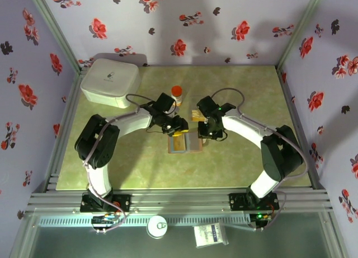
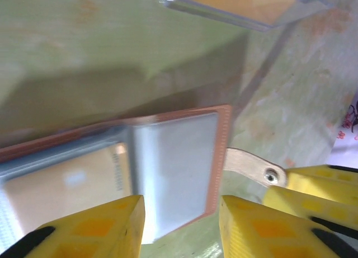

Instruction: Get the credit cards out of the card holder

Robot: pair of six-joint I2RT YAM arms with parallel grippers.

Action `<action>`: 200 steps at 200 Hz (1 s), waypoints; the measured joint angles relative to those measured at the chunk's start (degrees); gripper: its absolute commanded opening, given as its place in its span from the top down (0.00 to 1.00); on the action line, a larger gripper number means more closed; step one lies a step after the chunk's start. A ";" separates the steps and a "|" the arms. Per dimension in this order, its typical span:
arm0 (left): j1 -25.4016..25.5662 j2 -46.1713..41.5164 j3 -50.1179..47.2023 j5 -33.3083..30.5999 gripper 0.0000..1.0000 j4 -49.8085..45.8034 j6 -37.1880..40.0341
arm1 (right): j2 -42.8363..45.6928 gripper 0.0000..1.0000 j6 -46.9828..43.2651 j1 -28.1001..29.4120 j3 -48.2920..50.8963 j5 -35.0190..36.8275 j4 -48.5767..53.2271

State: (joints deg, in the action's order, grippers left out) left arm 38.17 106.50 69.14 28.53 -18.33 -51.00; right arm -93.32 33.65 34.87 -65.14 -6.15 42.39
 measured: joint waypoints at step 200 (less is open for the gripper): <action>-4.50 -2.93 -9.20 -1.25 0.71 1.55 2.12 | -6.78 0.71 3.45 2.86 -3.08 -11.52 -9.70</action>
State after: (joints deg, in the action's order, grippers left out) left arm 33.67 103.57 59.94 27.29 -16.78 -48.88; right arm -100.09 37.10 37.74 -68.23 -17.67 32.69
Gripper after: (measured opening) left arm 0.289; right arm 0.292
